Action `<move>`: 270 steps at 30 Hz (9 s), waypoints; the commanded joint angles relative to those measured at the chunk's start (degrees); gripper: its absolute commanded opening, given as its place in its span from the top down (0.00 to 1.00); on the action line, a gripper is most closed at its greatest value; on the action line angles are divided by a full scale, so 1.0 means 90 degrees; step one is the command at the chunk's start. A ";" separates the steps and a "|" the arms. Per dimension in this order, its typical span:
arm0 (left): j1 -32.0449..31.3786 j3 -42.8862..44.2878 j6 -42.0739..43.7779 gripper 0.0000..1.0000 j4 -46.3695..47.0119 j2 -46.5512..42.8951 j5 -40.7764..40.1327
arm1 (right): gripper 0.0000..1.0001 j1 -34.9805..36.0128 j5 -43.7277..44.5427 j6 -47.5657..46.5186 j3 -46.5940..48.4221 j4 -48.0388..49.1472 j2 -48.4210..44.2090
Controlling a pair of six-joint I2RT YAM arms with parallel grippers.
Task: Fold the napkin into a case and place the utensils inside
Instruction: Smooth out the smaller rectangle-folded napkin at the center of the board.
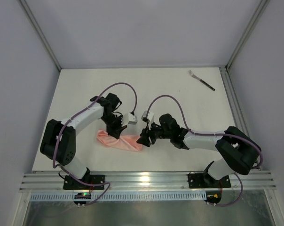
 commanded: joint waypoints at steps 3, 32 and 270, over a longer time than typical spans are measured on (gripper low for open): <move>-0.0080 0.0132 0.0250 1.00 -0.0256 -0.0313 0.0094 | 0.46 -0.0020 -0.0173 -0.0019 0.0435 0.0468 0.0665; -0.0158 0.0074 0.0104 1.00 -0.0011 -0.0235 -0.0092 | 0.46 0.0185 0.0900 0.0257 0.0318 -0.0281 -0.0241; 0.0233 0.0103 0.0552 1.00 0.0976 0.0107 0.0709 | 0.57 -0.0127 0.0958 0.1391 0.0464 0.0891 0.1800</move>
